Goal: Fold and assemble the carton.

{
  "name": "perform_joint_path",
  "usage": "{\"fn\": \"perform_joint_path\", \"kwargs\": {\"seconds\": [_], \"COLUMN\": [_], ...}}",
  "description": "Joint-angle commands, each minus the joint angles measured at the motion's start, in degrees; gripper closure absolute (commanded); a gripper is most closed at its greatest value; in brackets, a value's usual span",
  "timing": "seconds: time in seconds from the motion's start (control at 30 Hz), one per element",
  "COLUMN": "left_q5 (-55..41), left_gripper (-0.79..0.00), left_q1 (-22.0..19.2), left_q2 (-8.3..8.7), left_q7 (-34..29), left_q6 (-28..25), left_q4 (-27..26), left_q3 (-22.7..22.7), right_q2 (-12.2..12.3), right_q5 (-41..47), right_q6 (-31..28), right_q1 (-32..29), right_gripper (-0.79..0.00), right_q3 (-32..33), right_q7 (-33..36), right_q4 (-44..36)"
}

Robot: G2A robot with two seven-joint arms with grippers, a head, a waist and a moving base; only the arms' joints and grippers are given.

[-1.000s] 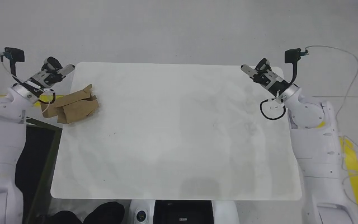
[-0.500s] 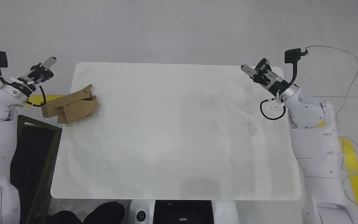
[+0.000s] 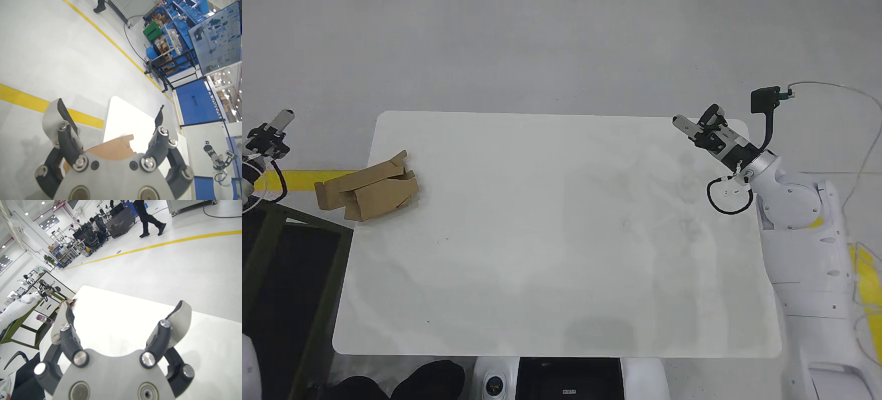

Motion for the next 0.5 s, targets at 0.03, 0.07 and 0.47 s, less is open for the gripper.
{"fn": "perform_joint_path", "kwargs": {"seconds": [0.03,0.07,0.47], "left_q5": [1.04,1.2,3.6], "left_gripper": [-0.785,-0.785,-0.785], "left_q1": [-0.03,-0.04,-0.94], "left_q2": [0.1,0.08,-0.39], "left_q7": [0.55,0.63,2.06], "left_q6": [0.79,1.19,5.22], "left_q4": [1.68,2.34,8.21], "left_q3": [0.2,0.3,1.97], "right_q2": [0.0,0.0,0.0], "right_q5": [0.0,0.0,0.0], "right_q6": [0.0,0.0,0.0], "right_q1": [0.0,0.0,0.0], "right_gripper": [-0.785,-0.785,-0.785], "right_q3": [0.0,0.0,0.0], "right_q7": [0.0,0.0,0.0], "right_q4": [0.0,0.0,0.0]}}
